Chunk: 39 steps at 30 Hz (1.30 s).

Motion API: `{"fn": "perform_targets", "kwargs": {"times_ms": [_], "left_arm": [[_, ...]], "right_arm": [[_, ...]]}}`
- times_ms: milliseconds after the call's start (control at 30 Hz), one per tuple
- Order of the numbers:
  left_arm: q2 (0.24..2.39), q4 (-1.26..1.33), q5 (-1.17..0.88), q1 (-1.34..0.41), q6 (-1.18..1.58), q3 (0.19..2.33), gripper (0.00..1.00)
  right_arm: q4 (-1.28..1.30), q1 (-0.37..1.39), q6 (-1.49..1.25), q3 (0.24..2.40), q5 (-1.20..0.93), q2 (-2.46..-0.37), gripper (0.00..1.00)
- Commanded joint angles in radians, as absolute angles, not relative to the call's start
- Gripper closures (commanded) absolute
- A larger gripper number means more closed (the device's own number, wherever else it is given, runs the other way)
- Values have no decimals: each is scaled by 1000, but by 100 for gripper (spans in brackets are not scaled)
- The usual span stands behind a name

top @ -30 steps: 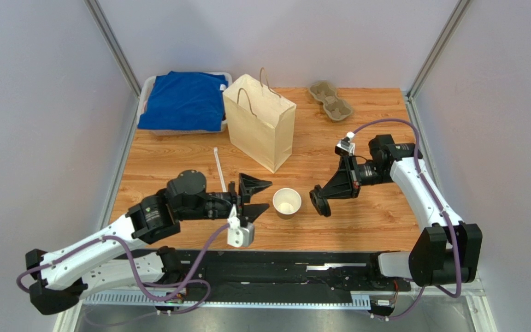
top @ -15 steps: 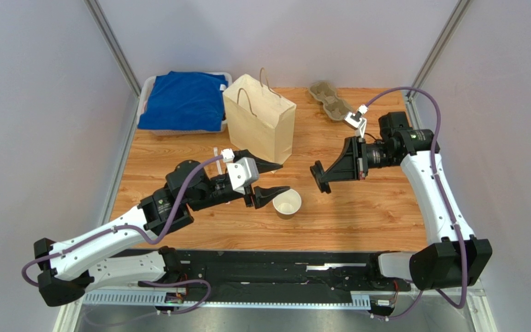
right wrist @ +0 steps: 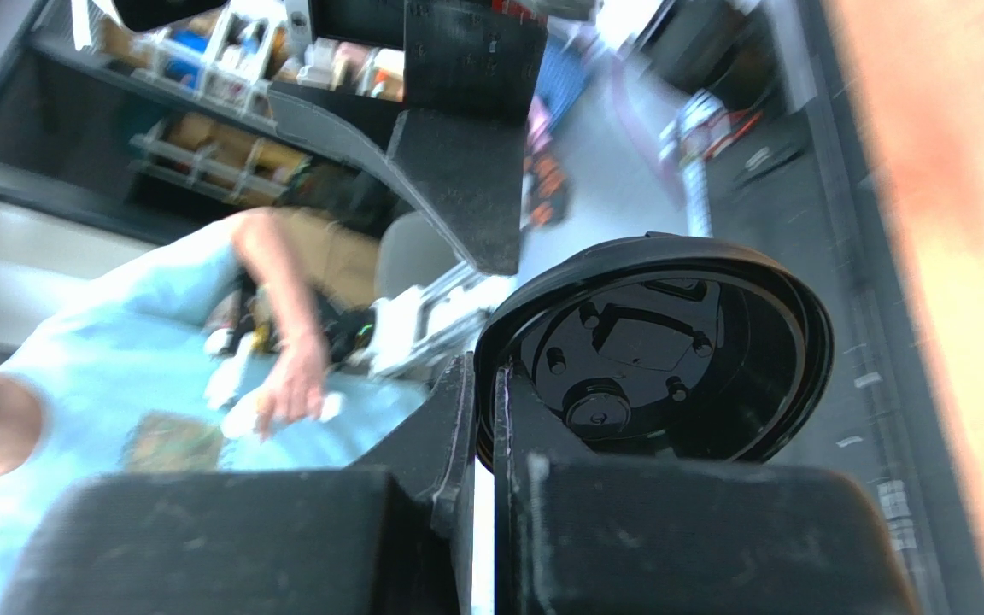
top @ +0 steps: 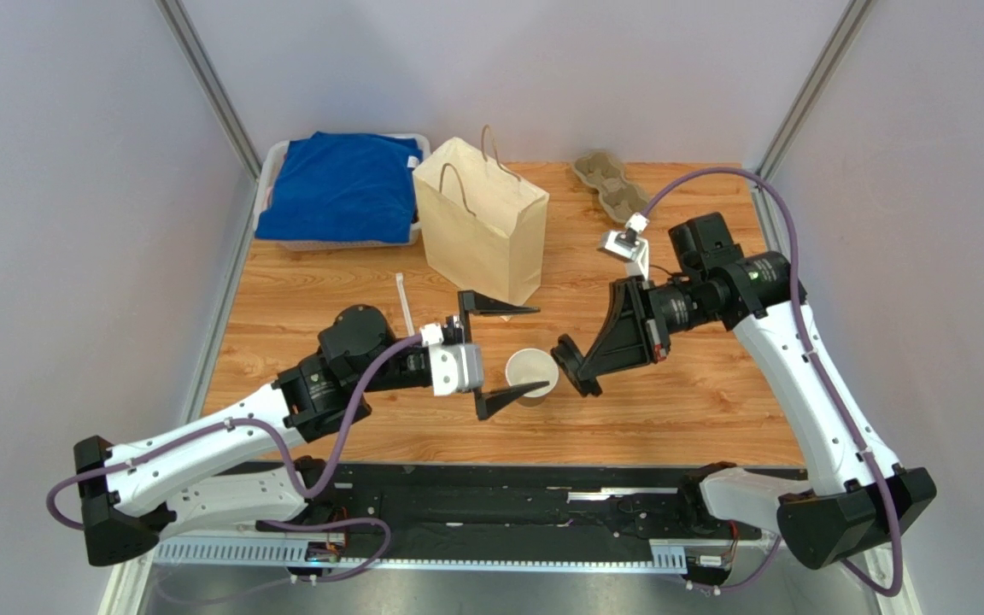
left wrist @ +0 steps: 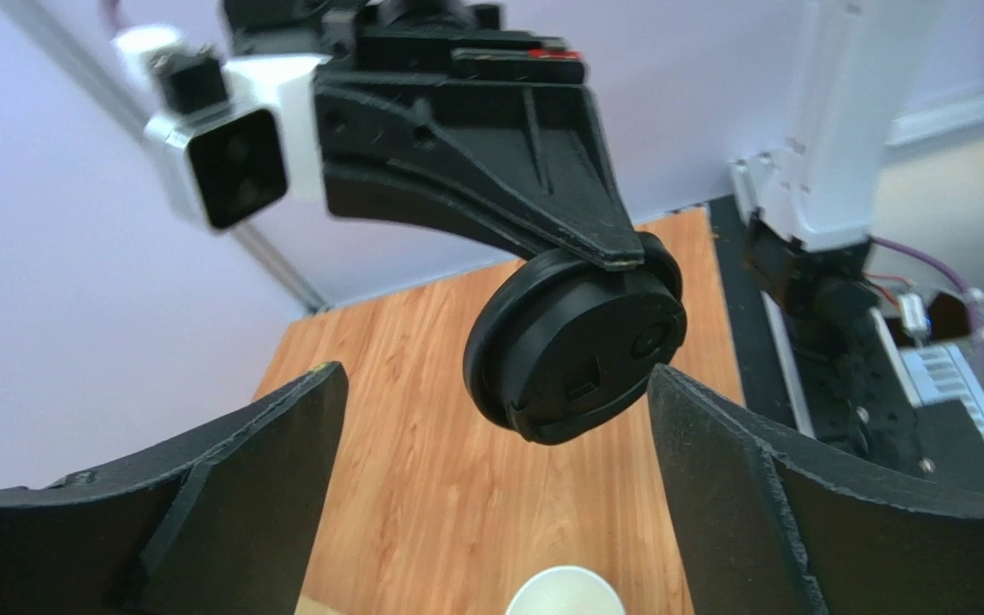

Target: Pack the takeout coffee

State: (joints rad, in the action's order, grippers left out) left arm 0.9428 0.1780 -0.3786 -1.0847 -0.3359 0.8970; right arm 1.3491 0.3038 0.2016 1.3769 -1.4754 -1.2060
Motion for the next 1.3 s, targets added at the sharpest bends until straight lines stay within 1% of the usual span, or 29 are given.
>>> {"fn": "perform_targets", "kwargs": {"times_ms": [0,33,167,333,433,600,667,700,767,800,867,900,967,1000,1033,1067,1100,1167,1200,1267], "left_arm": [[911,43,-629,-1088,-543,943,2],[913,25,-679,-1086,-546,946,2],[943,-79,-739,-1086,-542,988,2],[979,-110,-742,-1086,-463,1040,2],[994,-115,-732,-1086,-394,1055,4],[1014,-150,-758,-1088,-312,1068,10],[1014,-144,-741,-1086,-281,1069,14],[1017,-150,-744,-1088,-281,1072,20],[1025,-176,-746,-1088,-269,1089,27],[1026,-186,-742,-1086,-261,1094,32],[1023,-209,-736,-1086,-242,1098,37],[1019,-213,-730,-1086,-232,1097,41],[1002,-219,-710,-1086,-209,1092,44],[996,-222,-704,-1086,-201,1092,50],[986,-235,-698,-1085,-190,1092,54],[983,-244,-701,-1085,-189,1095,57],[983,-255,-709,-1081,-186,1100,62],[986,-296,-736,-1081,-184,1120,66],[989,-311,-748,-1080,-187,1127,71],[1011,-366,-768,-1080,-187,1158,76]], "right_arm": [[1278,389,52,1347,-1638,-1151,100],[1249,415,10,1344,-1638,-1144,100],[1117,469,-97,1324,-1637,-1134,100],[935,546,-222,1282,-1634,-1117,100],[841,577,-293,1266,-1632,-1111,100],[789,598,-327,1279,-1634,-1121,100],[764,609,-333,1279,-1634,-1120,100],[752,615,-344,1278,-1632,-1117,100],[726,618,-356,1275,-1628,-1118,100],[719,618,-357,1275,-1623,-1118,100],[706,618,-360,1276,-1621,-1115,100],[703,617,-359,1275,-1614,-1114,100],[689,618,-359,1276,-1603,-1108,100],[687,618,-357,1276,-1589,-1106,96],[686,614,-353,1276,-1585,-1104,93],[686,611,-348,1278,-1577,-1101,87],[686,606,-344,1278,-1556,-1098,74],[686,600,-327,1278,-1537,-1098,60],[686,597,-321,1281,-1511,-1098,47],[692,584,-292,1287,-1479,-1095,42]]}}
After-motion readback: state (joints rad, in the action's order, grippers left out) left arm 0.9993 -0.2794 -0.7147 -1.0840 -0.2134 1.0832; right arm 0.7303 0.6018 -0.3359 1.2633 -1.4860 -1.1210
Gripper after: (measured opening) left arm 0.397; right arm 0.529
